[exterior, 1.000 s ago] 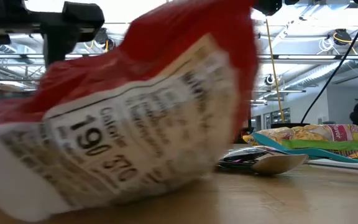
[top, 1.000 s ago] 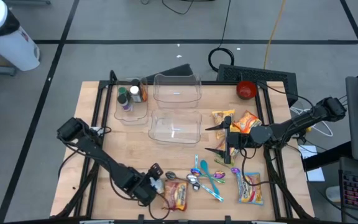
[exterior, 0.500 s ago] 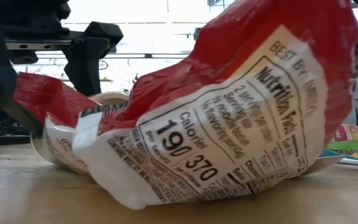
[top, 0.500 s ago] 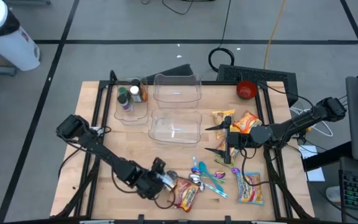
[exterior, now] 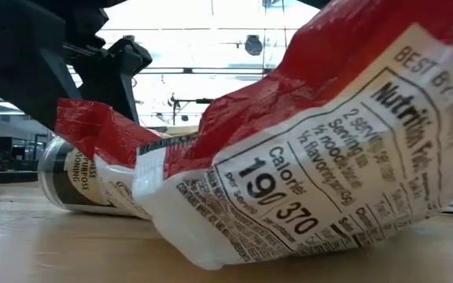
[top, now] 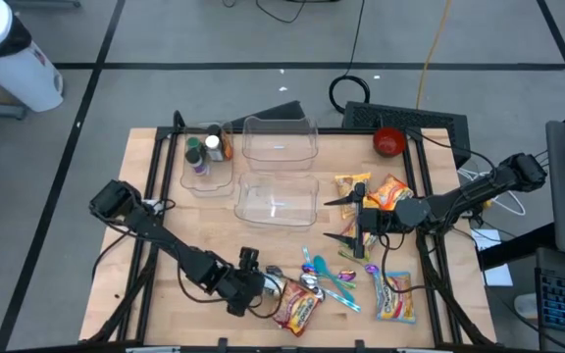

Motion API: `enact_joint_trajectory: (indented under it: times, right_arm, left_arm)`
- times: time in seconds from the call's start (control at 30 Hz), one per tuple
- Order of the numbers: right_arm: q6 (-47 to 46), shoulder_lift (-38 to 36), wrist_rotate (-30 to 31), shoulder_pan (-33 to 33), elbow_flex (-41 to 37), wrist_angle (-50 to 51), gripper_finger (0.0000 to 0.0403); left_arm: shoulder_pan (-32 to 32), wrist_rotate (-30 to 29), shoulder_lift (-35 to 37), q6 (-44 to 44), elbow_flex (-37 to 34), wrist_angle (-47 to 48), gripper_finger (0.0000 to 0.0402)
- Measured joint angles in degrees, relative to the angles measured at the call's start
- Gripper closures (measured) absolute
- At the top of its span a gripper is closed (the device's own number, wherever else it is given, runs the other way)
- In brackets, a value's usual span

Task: Pick & Place Food Item
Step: Put the gold seasoning bottle into the top left transparent bin

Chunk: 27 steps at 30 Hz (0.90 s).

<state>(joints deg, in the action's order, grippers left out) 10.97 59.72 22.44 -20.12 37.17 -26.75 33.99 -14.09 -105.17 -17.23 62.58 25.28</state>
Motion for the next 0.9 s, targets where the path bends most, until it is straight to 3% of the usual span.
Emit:
enact_joint_trajectory:
  times: [0.23, 0.4, 0.5, 0.77, 0.9]
  right_arm:
    - [-0.6, 0.0, 0.0, 0.0, 0.0, 0.0, 0.0057]
    - [-0.5, 0.0, 0.0, 0.0, 0.0, 0.0, 0.0057]
    - [-0.4, 0.0, 0.0, -0.1, 0.0, 0.1, 0.0057]
    - [-0.4, 0.0, 0.0, -0.2, 0.0, 0.0, 0.0057]
    - [-0.4, 0.0, 0.0, -0.2, 0.0, 0.0, 0.0057]
  left_arm:
    - [-3.0, 5.2, -1.1, -9.5, -0.7, 1.0, 0.0062]
    - [-4.5, 8.1, -2.5, -7.7, -0.2, 0.1, 0.0024]
    - [-4.9, 8.0, -2.5, -7.6, -0.1, 0.7, 0.0035]
    - [-5.5, 7.6, -2.3, -11.5, 0.0, -0.5, 0.0121]
    - [-5.6, 9.8, -2.4, -13.3, 1.4, 1.1, 0.0121]
